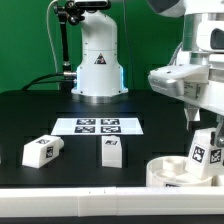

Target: Assemble stool

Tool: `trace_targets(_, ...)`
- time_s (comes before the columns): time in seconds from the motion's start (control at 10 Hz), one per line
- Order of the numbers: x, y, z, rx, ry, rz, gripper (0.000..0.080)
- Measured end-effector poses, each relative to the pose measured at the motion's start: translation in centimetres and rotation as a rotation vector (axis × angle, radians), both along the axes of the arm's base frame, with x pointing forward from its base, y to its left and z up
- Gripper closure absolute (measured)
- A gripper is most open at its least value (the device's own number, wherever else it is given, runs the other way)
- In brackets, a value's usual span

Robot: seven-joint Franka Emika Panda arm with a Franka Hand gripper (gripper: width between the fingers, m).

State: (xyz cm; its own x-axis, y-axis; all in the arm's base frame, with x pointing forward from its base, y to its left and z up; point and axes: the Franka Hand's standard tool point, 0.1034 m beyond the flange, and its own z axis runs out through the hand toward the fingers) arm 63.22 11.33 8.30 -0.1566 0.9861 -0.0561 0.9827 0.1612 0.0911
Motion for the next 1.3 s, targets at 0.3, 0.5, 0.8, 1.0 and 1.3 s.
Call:
trace_targets(0.3, -0.01, -0.09, -0.02, 0.0, 0.0, -0.002, 0.0461)
trace_targets(0.5, 0.0, -0.12, -0.02, 0.002, -0.001, -0.022, 0.0461)
trace_targets(0.8, -0.01, -0.16, -0.01, 0.021, -0.006, -0.209, 0.0461)
trace_targets(1.0, -0.11, -0.53, 0.01, 0.047, 0.007, -0.412, 0.0461)
trace_targets(1.3, -0.12, -0.49, 0.03, 0.106, 0.016, -0.747, 0.0459)
